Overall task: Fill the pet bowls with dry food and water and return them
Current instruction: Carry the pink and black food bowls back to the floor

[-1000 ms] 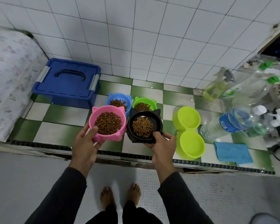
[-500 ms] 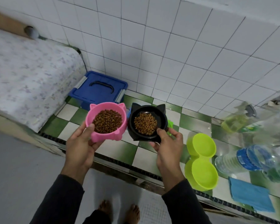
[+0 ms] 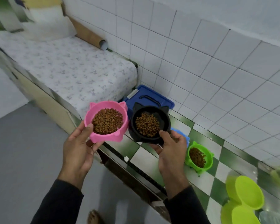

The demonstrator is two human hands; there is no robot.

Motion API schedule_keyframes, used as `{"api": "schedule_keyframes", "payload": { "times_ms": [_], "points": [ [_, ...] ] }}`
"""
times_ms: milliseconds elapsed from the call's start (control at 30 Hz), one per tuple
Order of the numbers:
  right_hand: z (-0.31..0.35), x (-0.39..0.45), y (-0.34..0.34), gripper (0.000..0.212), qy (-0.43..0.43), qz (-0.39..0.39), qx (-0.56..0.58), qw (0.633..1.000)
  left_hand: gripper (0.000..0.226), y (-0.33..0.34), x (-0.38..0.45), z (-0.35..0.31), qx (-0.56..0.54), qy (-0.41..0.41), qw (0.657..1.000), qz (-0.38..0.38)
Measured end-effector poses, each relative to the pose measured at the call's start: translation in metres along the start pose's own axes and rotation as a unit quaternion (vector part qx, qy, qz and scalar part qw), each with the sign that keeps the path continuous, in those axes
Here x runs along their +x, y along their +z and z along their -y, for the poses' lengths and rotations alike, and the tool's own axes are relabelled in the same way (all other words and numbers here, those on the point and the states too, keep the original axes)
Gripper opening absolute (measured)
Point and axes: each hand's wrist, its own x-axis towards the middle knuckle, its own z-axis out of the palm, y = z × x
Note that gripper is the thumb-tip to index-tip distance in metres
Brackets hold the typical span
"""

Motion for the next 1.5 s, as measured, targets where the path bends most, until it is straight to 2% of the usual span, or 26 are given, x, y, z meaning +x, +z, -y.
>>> {"api": "schedule_keyframes", "payload": {
  "times_ms": [267,467,667,967,1233,1500],
  "points": [
    [-0.05,-0.025,0.126,0.029,0.012,0.071,-0.042,0.997,0.036,-0.072,0.044,-0.093,-0.039,0.046,0.996,-0.062],
    [-0.102,-0.055,0.222,0.037,0.037,0.135,-0.051,0.989,0.034,-0.14,0.077,-0.163,-0.057,0.087,0.988,-0.11],
    [-0.156,-0.077,0.307,0.035,0.062,0.192,-0.075,0.977,0.039,-0.208,0.105,-0.215,-0.083,0.123,0.975,-0.163],
    [-0.227,-0.094,0.429,0.037,0.113,0.292,-0.127,0.941,0.034,-0.286,0.148,-0.277,-0.117,0.17,0.946,-0.252],
    [-0.293,-0.093,0.564,0.041,0.163,0.357,-0.189,0.9,0.031,-0.337,0.215,-0.341,-0.139,0.222,0.903,-0.341],
    [-0.349,-0.091,0.674,0.038,0.196,0.4,-0.205,0.871,0.032,-0.379,0.279,-0.391,-0.162,0.245,0.875,-0.384]
  ]
}}
